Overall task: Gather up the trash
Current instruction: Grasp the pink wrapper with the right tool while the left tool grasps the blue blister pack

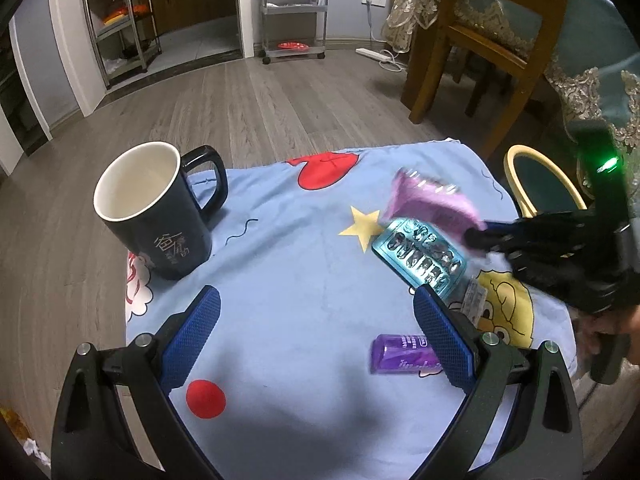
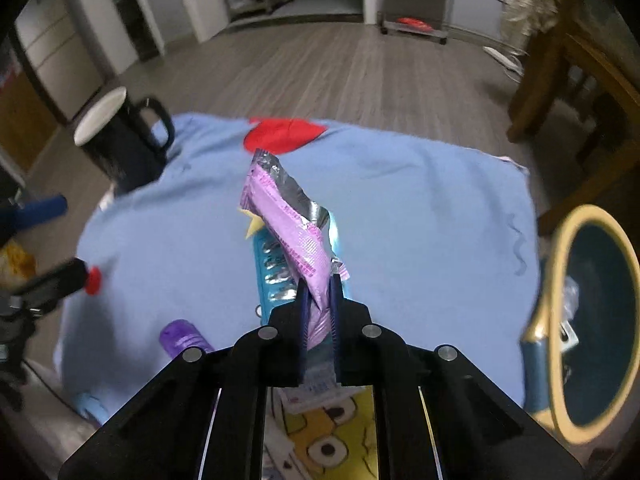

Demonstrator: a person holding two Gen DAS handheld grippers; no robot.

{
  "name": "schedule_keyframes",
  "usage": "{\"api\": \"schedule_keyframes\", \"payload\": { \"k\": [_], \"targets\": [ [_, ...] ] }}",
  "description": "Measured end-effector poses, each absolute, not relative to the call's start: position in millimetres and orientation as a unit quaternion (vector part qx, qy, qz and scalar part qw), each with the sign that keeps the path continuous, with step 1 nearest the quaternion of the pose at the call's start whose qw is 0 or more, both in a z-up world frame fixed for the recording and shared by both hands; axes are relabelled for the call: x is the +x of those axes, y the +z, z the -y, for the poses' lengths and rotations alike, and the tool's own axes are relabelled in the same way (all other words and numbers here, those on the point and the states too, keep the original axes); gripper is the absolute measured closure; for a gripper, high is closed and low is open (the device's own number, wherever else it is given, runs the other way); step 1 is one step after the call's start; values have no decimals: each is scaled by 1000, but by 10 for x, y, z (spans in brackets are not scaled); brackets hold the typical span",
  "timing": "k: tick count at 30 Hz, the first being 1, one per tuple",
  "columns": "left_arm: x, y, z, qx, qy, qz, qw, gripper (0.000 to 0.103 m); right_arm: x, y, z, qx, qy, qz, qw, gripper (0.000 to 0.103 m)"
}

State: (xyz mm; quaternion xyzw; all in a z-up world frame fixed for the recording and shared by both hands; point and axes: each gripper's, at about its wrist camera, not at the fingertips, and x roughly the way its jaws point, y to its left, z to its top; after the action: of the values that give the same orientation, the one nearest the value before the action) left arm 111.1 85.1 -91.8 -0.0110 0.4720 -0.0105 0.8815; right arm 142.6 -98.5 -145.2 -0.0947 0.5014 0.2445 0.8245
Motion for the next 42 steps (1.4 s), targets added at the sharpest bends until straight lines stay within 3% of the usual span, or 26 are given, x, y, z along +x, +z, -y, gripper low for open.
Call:
{"api": "schedule_keyframes", "payload": {
  "k": [11, 16, 42],
  "targets": [
    [1213, -901, -557, 17, -34, -458, 888, 8, 1239, -597, 1908, -38, 205, -469, 858, 92],
    [1309, -964, -364, 21, -47, -462, 885, 8, 1303, -615, 2318, 41, 182, -466, 865, 92],
    [2036, -1711, 256, -34, -37, -533, 845, 8, 1487, -833, 2500, 59, 165, -496, 851, 92]
  ]
}}
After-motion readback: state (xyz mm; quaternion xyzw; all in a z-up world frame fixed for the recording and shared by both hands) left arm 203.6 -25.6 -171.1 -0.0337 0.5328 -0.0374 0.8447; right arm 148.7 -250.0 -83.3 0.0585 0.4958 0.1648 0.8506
